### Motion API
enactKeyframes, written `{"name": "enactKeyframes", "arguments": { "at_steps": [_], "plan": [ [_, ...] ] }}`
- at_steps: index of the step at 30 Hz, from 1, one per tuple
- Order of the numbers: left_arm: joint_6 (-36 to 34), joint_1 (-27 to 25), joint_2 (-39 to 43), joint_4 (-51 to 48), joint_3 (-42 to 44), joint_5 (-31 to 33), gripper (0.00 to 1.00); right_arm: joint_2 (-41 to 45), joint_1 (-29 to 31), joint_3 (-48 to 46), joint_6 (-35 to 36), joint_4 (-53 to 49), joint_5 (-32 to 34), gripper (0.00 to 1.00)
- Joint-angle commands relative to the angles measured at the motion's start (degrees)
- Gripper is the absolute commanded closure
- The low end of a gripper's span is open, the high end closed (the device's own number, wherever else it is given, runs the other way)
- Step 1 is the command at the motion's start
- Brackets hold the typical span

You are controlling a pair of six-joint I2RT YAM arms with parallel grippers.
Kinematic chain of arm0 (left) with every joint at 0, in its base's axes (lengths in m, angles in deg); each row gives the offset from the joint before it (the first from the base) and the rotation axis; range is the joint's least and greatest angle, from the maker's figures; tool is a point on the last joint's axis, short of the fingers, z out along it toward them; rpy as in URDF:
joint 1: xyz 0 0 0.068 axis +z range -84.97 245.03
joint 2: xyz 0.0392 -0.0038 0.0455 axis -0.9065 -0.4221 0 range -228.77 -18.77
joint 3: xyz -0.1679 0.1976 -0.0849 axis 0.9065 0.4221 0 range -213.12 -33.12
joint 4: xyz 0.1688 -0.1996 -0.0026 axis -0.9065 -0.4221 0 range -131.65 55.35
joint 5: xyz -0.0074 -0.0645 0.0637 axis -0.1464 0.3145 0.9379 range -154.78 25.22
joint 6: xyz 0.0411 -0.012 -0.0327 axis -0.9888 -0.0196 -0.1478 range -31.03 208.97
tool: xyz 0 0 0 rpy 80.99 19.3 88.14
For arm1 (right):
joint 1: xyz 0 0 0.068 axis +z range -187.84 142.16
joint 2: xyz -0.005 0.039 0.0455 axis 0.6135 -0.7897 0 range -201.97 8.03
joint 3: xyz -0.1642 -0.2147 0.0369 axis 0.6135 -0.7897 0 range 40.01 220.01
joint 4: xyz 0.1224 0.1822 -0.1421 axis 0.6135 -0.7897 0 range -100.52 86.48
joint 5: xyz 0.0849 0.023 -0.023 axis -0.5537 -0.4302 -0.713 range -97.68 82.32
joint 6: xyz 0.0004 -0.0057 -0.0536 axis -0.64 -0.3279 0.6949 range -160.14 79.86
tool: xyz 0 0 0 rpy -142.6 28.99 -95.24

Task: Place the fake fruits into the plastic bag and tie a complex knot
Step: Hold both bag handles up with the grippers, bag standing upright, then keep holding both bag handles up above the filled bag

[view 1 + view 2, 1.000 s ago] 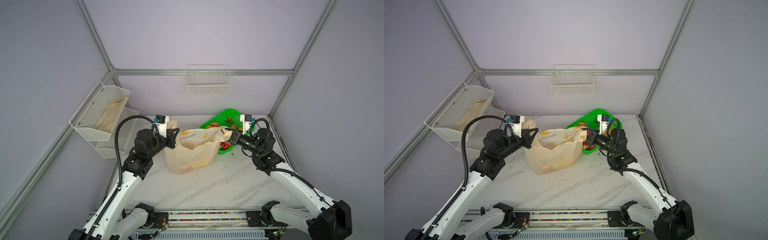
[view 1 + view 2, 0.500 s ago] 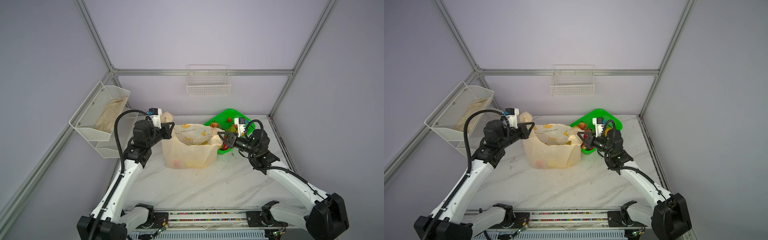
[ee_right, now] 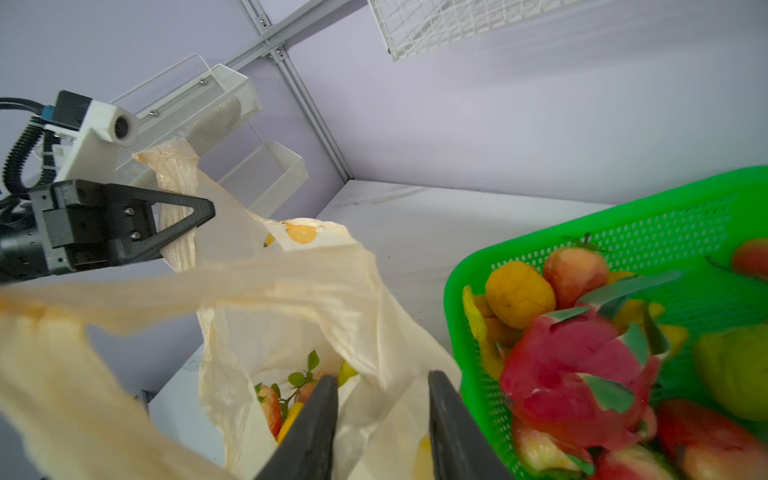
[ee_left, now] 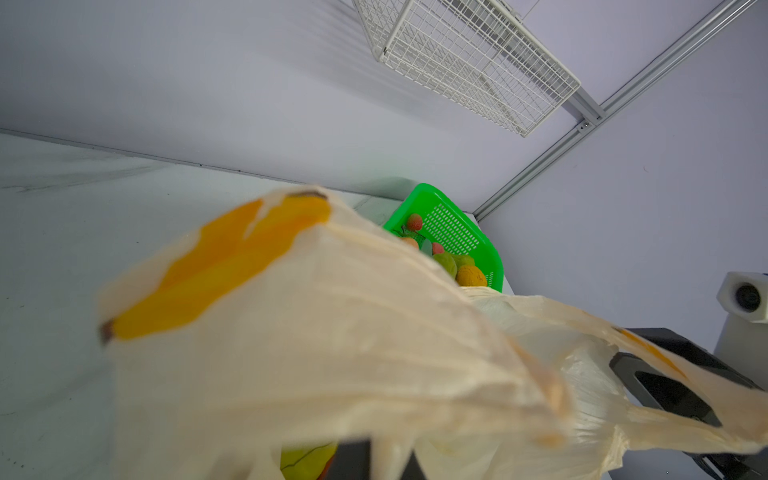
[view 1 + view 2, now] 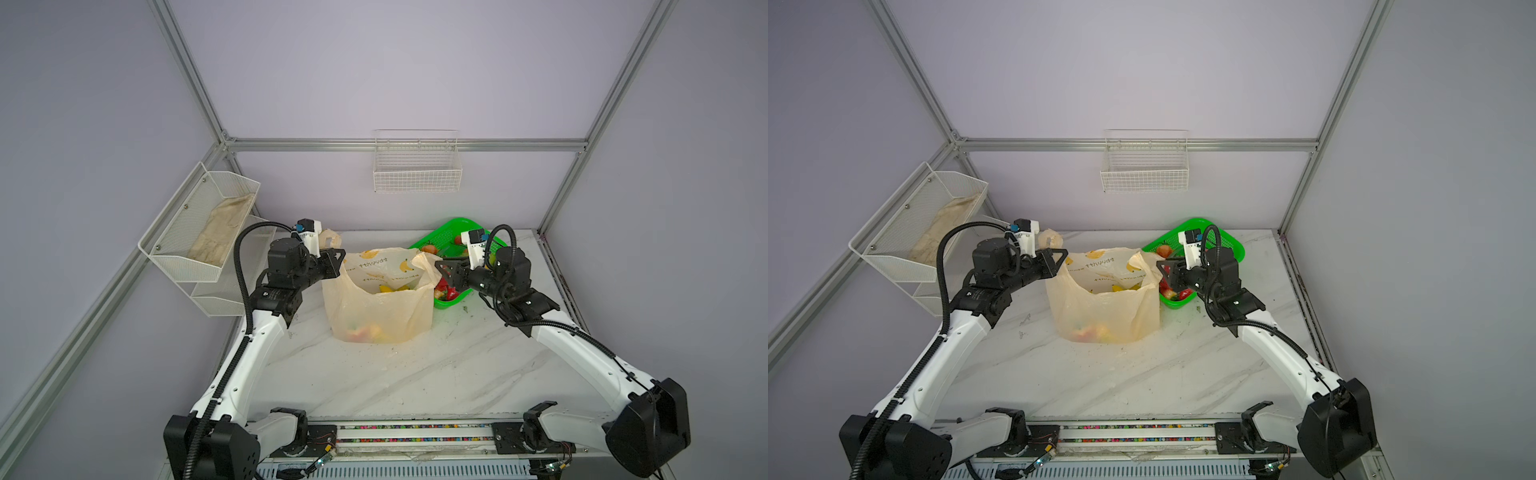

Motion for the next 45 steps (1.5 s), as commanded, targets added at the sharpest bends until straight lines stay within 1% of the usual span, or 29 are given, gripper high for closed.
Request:
{"name": "enactKeyframes", "arguments": {
  "at_steps": [1,6,12,14,16,21,23,25,26,28,31,33,34,38,41,45],
  "plan": [
    [0.7,0.3,1.2,2.4,-2.8,-2.4,1.0,4.3,0.3,2.0,9.7,-3.3,2.7,0.5],
    [1.0,0.3,1.1,2.6,-2.7,-3.6,1.0,8.1,0.6,1.0,10.8,-2.0,-5.7,0.45],
    [1.1,0.3,1.4,2.8,-2.7,-3.8,1.0,12.3,2.7,-1.0,12.8,-1.6,-11.0,0.41],
    [1.2,0.3,1.4,3.0,-2.7,-4.1,1.0,12.1,4.2,-0.7,14.0,-2.3,-10.1,0.38],
    [1.3,0.3,1.5,3.2,-2.6,-4.5,1.0,10.8,6.2,0.2,15.5,-3.1,-7.3,0.35],
    [1.3,0.3,1.3,3.3,-2.5,-4.6,1.0,5.6,9.4,2.3,17.5,-1.9,-4.7,0.35],
    [1.3,0.3,1.3,3.3,-2.5,-4.7,1.0,3.4,10.2,3.5,17.8,-1.0,-4.9,0.38],
    [1.3,0.3,1.3,3.3,-2.5,-4.8,1.0,1.5,10.8,4.3,17.5,0.9,-5.2,0.46],
    [1.3,0.3,1.4,3.3,-2.5,-4.7,1.0,0.9,10.9,4.6,17.2,1.6,-5.5,0.52],
    [1.3,0.3,1.4,3.3,-2.5,-4.8,1.0,0.4,11.0,4.9,16.4,2.9,-5.8,0.68],
    [1.3,0.3,1.6,3.4,-2.5,-4.9,1.0,2.1,11.0,4.2,14.4,4.8,-5.6,0.86],
    [1.4,0.3,1.8,3.5,-2.6,-5.2,1.0,4.4,11.0,3.8,12.6,5.9,-5.5,0.96],
    [1.4,0.4,2.0,3.6,-2.7,-5.5,1.0,5.8,11.0,3.8,11.3,6.3,-5.0,1.0],
    [1.7,0.8,3.0,4.0,-3.4,-7.2,1.0,11.0,11.0,3.9,7.0,6.8,-3.3,1.0],
    [2.8,1.5,3.6,4.5,-4.6,-9.3,1.0,13.3,11.0,4.5,3.6,6.2,0.7,1.0],
    [4.9,1.7,3.9,6.5,-5.9,-12.1,1.0,14.4,11.0,5.0,1.3,5.6,5.8,1.0]
  ]
}}
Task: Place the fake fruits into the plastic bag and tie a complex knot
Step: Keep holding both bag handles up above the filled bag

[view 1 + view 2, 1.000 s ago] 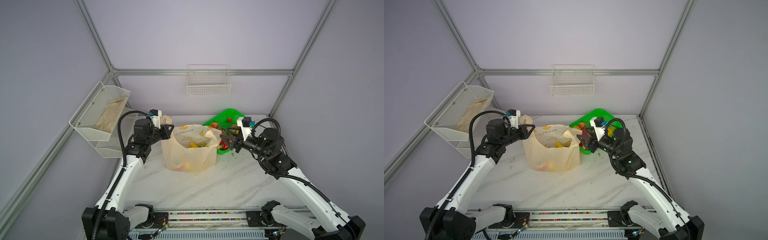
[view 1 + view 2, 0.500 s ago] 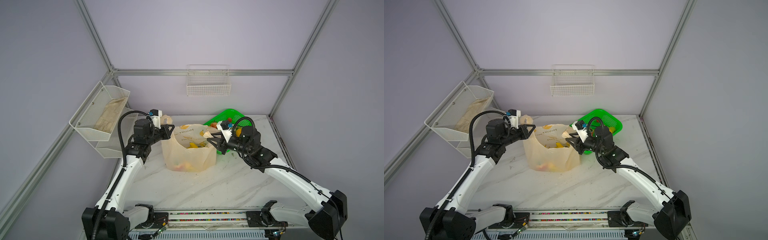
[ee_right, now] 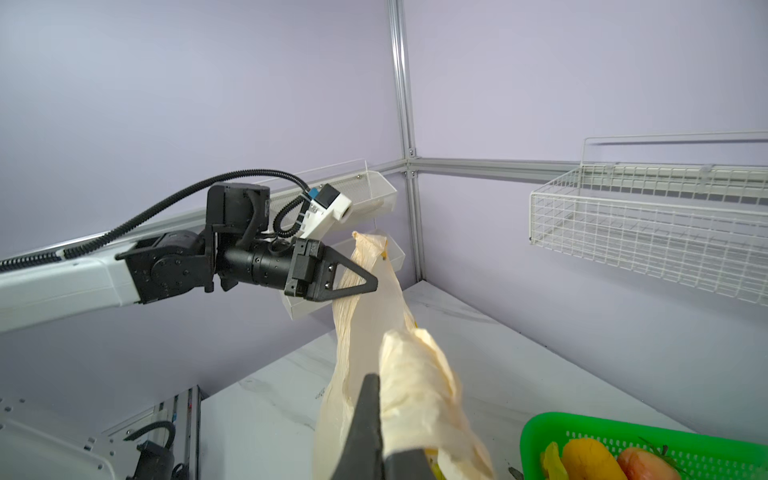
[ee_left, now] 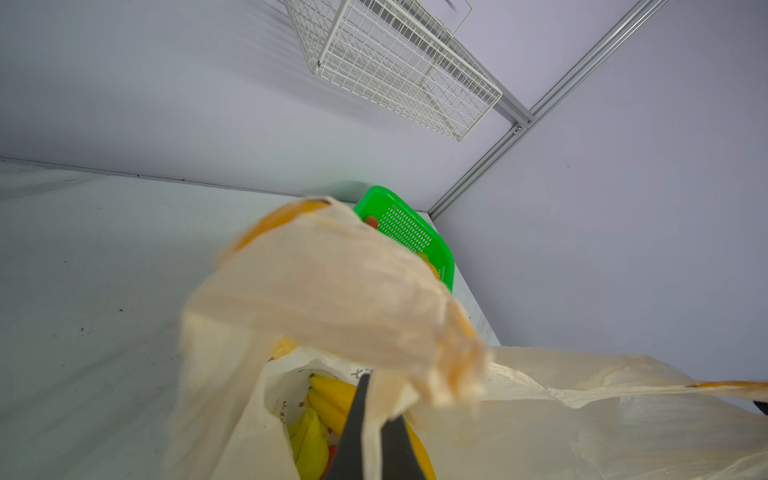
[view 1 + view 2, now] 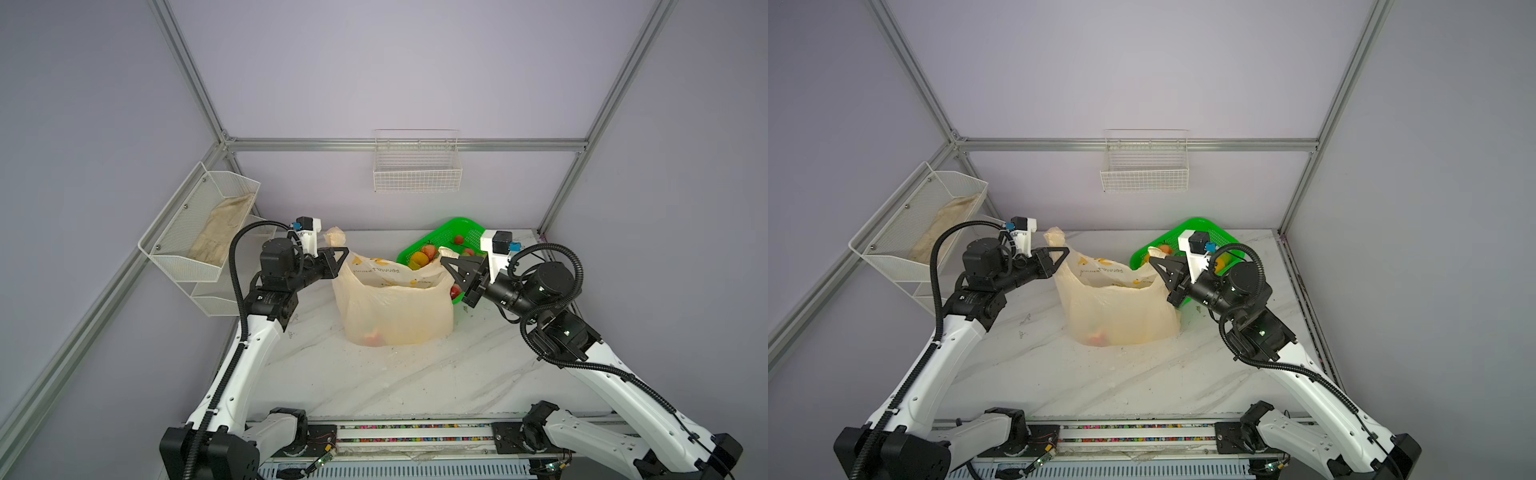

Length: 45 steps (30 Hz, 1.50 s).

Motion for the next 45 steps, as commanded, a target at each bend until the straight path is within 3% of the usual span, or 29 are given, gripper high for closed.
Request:
{"name": "enactKeyframes", "arguments": {
  "at_steps": [1,7,12,20,25,28,32,41,45],
  "plan": [
    [3.5,0.5,1.0,5.2,-6.2,-4.5,1.0,0.1,0.3,1.8,-3.7,1.6,6.4,1.0],
    [8.6,-2.0,-2.1,11.0,-6.6,-10.8,1.0,0.2,0.3,0.9,-3.5,-1.5,17.0,1.0],
    [8.6,-4.8,-1.1,13.7,-5.5,-11.1,1.0,-1.3,-0.2,1.0,-1.0,-4.2,25.1,1.0],
    [5.7,-6.8,4.9,14.2,-0.2,-6.2,0.98,-5.5,-3.4,1.9,0.0,-7.0,24.1,1.0],
    [4.4,-7.2,6.7,14.2,5.3,-5.6,0.96,-8.2,-3.7,2.0,1.7,-9.2,20.9,0.94],
    [1.8,-7.2,8.0,13.0,6.5,-5.7,0.89,-8.2,-3.7,2.5,3.5,-9.2,19.6,0.95],
    [-6.7,-7.2,10.4,5.5,4.6,-1.2,0.74,-7.4,-4.0,3.3,5.3,-9.3,18.8,1.0],
    [-22.1,-7.1,12.9,-5.8,-0.4,8.5,0.36,-7.1,-6.6,4.2,7.4,-9.7,8.5,1.0],
    [-25.7,-7.1,11.7,-9.8,-3.6,11.1,0.3,-7.4,-7.1,4.5,7.3,-9.6,7.6,1.0]
  ]
}}
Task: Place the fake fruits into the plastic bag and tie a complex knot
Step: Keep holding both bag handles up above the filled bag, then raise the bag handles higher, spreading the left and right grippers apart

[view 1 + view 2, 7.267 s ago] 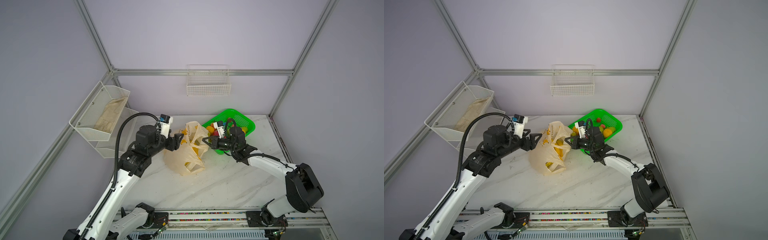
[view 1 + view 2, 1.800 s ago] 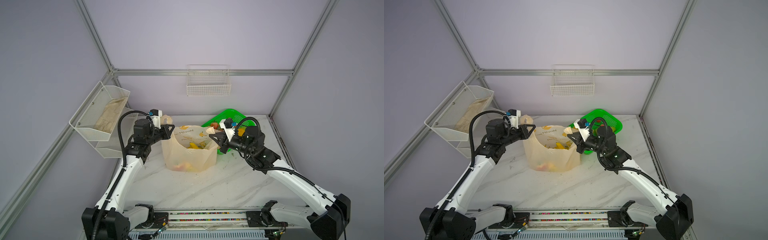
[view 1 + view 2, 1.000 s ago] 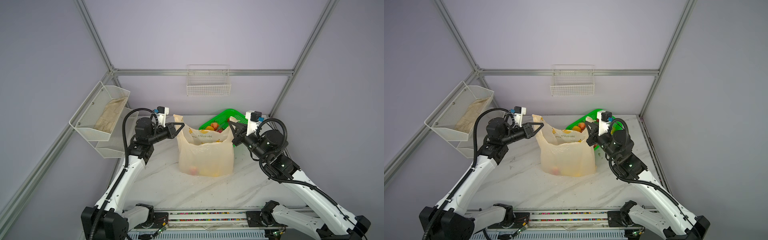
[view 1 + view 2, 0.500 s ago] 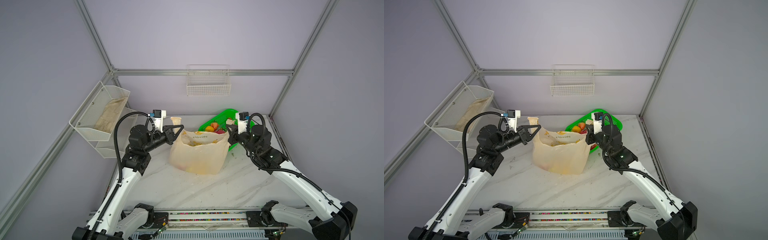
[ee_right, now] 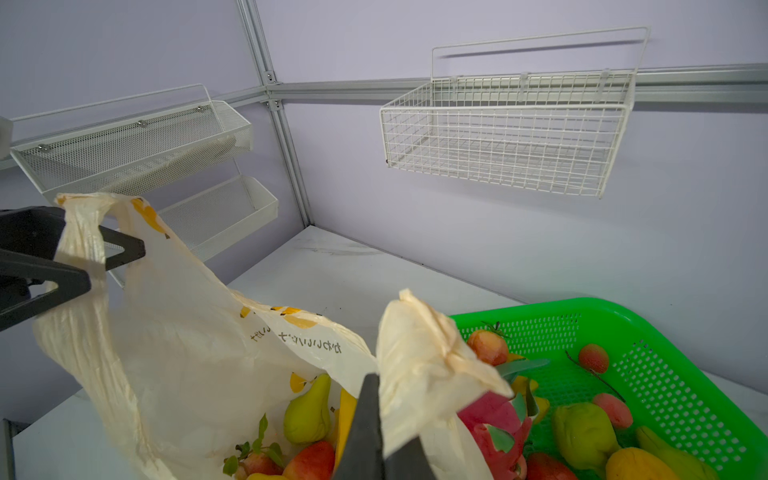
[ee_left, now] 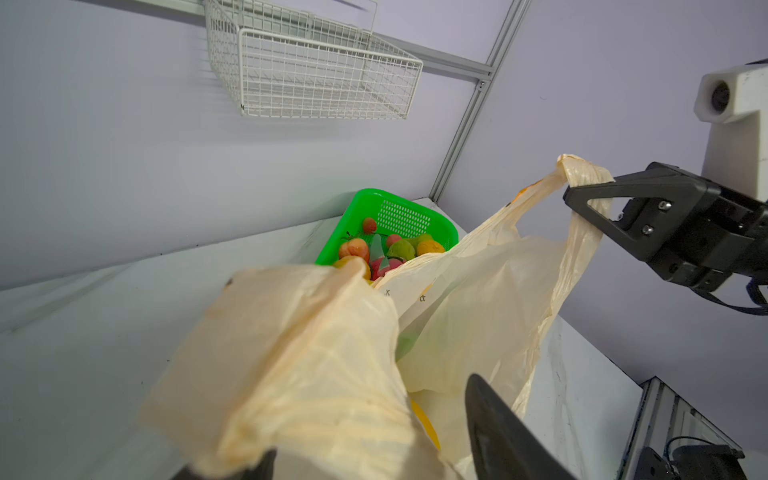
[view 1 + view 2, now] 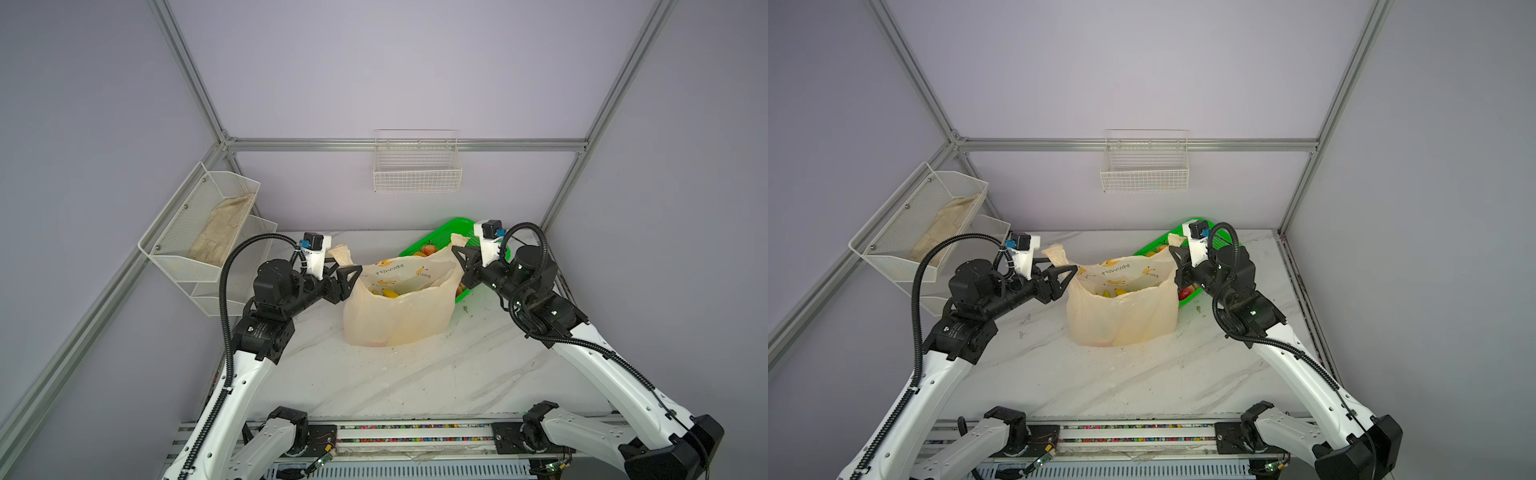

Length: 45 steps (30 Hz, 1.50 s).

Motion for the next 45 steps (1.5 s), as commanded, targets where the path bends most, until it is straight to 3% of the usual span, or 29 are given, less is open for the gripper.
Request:
{"name": "enactKeyframes", "arguments": {
  "at_steps": [1,6,16,24,30,35,41,45],
  "plan": [
    [-6.6,-0.2,-0.8,-5.0,-8.2,4.4,0.29,-0.1,-0.6,1.9,1.1,-0.1,-2.9,1.0],
    [-7.6,-0.2,-0.6,-10.6,-10.7,3.3,0.25,-0.6,-0.7,2.0,0.8,-0.1,-3.3,1.0],
    [-2.8,-0.2,3.8,-16.2,-11.2,-11.6,0.23,-1.1,-0.8,2.2,0.7,-0.1,-3.7,1.0],
    [-7.8,-0.1,6.5,-20.8,-11.9,-3.0,0.2,-1.7,-0.9,2.3,0.4,0.1,-4.0,1.0],
    [-12.8,-0.1,1.7,-18.3,-18.9,-3.1,0.06,-1.5,-1.0,2.1,0.5,0.1,-4.1,1.0],
    [-13.8,-0.1,-5.9,-17.9,-25.7,-9.5,0.03,-1.1,-0.9,1.6,0.6,0.2,-4.0,1.0],
    [-17.4,-0.1,-12.2,-18.1,-30.3,-15.2,0.06,-0.9,-1.0,1.5,0.7,0.1,-4.0,1.0],
    [-19.1,-0.1,-14.2,-17.9,-31.0,-18.9,0.15,-0.9,-1.0,1.3,0.7,0.0,-3.8,1.0]
  ]
}}
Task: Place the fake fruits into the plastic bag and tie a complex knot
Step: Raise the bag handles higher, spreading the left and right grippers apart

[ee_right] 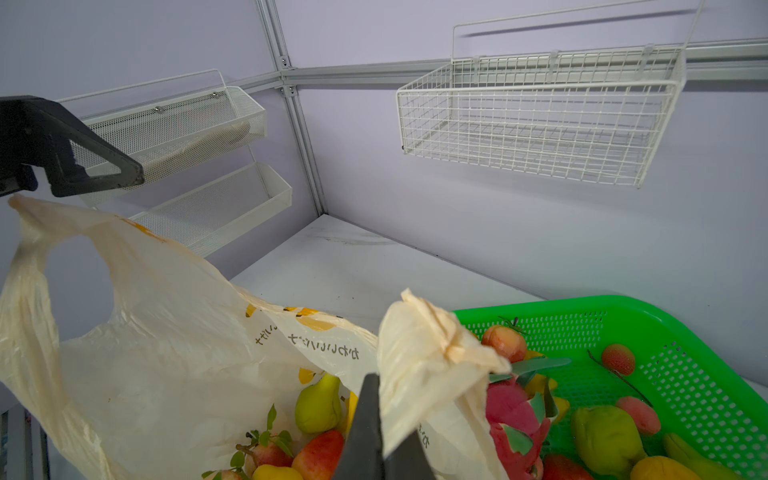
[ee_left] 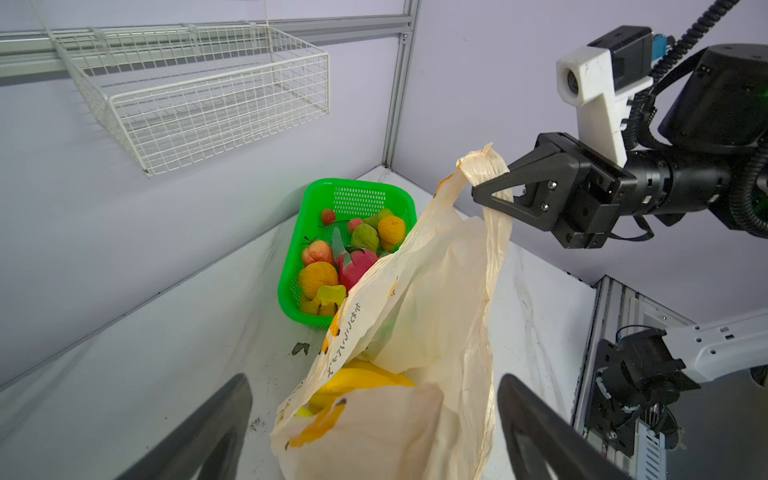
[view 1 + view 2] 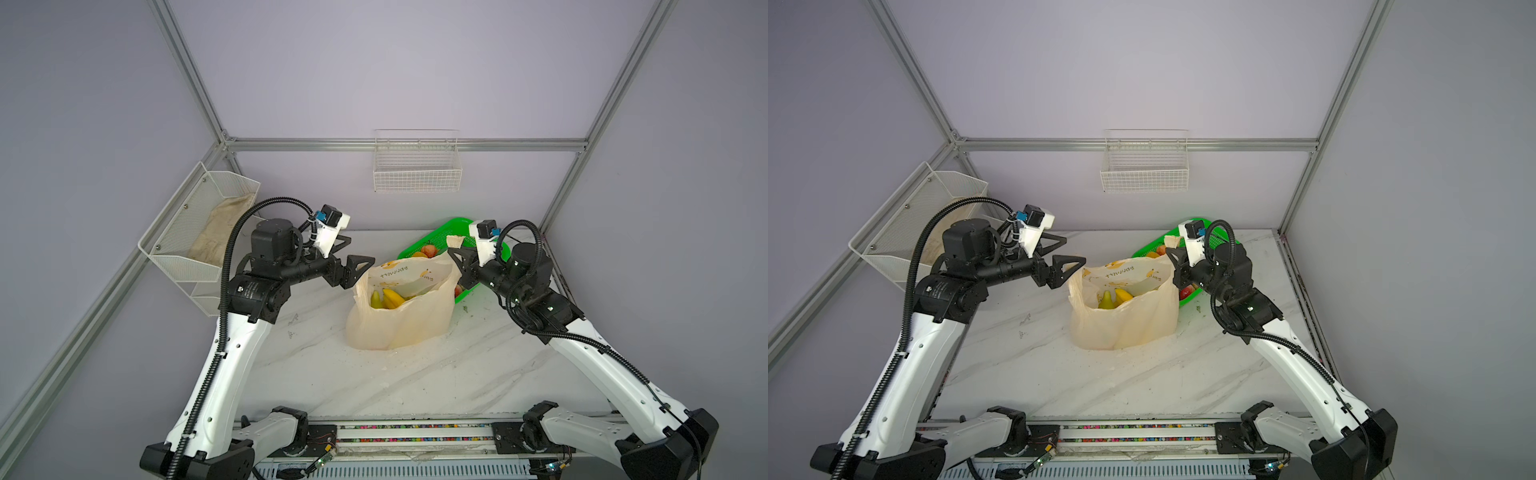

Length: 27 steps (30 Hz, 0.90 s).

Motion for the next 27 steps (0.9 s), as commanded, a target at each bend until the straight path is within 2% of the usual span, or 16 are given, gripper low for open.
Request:
{"name": "enactKeyframes", "arguments": {
  "at_steps": [1,4,8,12,15,16,19,21,27],
  "plan": [
    [-4.3,-0.1,-0.1,1.5,-5.0,-5.7,0.19,0.8,-0.3,0.9,0.8,0.4,-0.2,1.0],
    [-5.4,-0.2,0.0,1.5,-3.5,-6.6,0.31,0.9,-0.3,1.0,0.5,0.5,-0.1,1.0],
    [-5.1,-0.2,0.7,2.0,-1.8,-7.9,0.55,1.2,-0.4,1.1,-1.0,0.3,1.1,1.0],
    [-0.6,-0.7,1.6,4.3,-0.9,-10.9,0.8,4.0,-0.4,1.4,-3.6,-2.0,5.8,1.0],
    [5.6,-1.3,1.8,11.1,0.8,-11.9,0.97,7.8,-0.4,0.9,-4.9,-2.6,9.7,1.0],
    [9.4,-1.5,1.5,14.7,1.5,-11.8,1.0,8.9,-0.4,0.9,-5.0,-2.7,10.3,1.0],
    [21.8,-1.7,-0.4,26.1,3.0,-11.6,1.0,10.4,-0.4,0.7,-5.1,-3.5,12.4,1.0],
    [26.6,-1.8,-2.5,30.3,2.9,-11.2,1.0,10.8,-0.4,0.4,-5.1,-3.7,12.9,1.0],
    [29.1,-1.8,-7.5,31.4,0.3,-4.6,1.0,10.2,-0.4,-1.4,-4.0,-1.1,14.4,1.0]
  ]
}}
